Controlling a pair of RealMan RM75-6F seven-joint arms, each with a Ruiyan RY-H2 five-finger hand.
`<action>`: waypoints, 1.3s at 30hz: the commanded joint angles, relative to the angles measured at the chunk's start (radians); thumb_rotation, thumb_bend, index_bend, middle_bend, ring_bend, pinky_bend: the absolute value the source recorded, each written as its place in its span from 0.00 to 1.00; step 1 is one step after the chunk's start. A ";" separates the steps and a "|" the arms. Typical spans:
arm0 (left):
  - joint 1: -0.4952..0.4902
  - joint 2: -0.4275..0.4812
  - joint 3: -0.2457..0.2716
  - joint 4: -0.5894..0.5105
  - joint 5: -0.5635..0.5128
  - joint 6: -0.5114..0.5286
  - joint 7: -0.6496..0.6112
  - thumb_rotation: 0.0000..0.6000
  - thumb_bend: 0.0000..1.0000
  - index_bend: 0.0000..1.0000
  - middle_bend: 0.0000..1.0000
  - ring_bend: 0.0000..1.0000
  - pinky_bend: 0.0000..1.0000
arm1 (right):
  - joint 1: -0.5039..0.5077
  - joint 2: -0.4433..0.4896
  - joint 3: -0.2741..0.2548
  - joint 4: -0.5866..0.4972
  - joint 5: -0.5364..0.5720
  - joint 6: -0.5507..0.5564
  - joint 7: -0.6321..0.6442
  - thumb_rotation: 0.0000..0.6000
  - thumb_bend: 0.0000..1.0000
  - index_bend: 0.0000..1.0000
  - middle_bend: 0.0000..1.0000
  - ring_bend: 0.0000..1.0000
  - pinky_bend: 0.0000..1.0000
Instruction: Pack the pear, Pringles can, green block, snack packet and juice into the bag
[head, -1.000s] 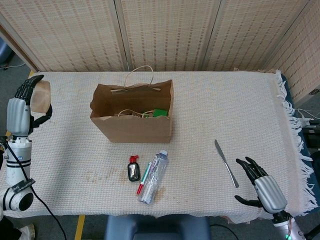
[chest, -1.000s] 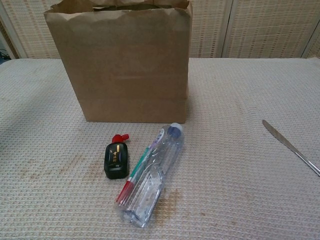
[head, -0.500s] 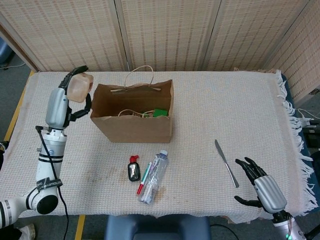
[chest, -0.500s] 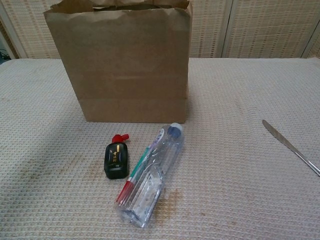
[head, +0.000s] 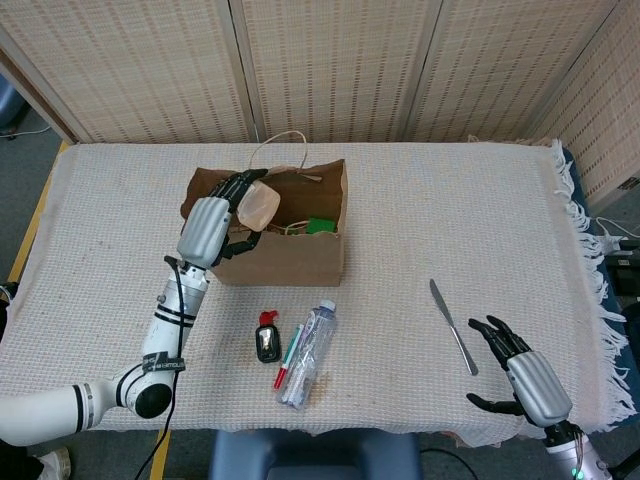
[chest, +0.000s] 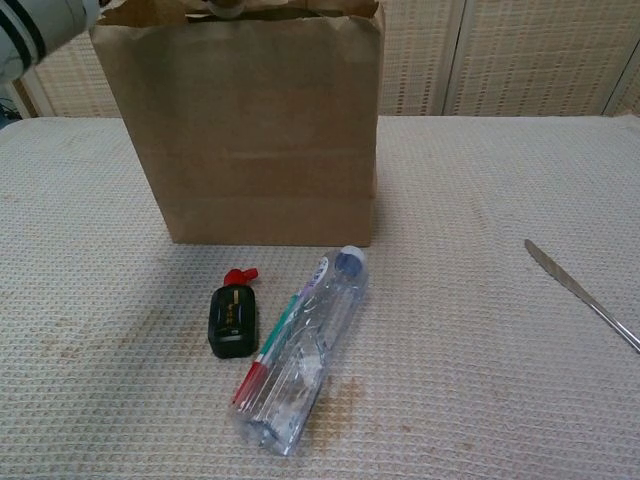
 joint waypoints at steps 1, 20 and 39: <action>-0.050 -0.069 0.003 0.091 -0.013 -0.048 0.022 1.00 0.71 0.65 0.70 0.66 0.80 | 0.000 0.002 -0.001 -0.002 -0.002 0.001 0.003 1.00 0.01 0.02 0.12 0.02 0.19; -0.117 -0.056 -0.002 0.076 -0.086 -0.127 0.207 1.00 0.35 0.00 0.00 0.00 0.08 | -0.004 -0.002 0.003 0.028 -0.028 0.035 -0.008 1.00 0.01 0.02 0.12 0.02 0.19; 0.230 0.326 0.059 -0.215 0.193 0.161 0.016 1.00 0.39 0.03 0.00 0.01 0.11 | -0.021 -0.006 0.006 0.044 -0.022 0.056 -0.039 1.00 0.01 0.02 0.12 0.01 0.18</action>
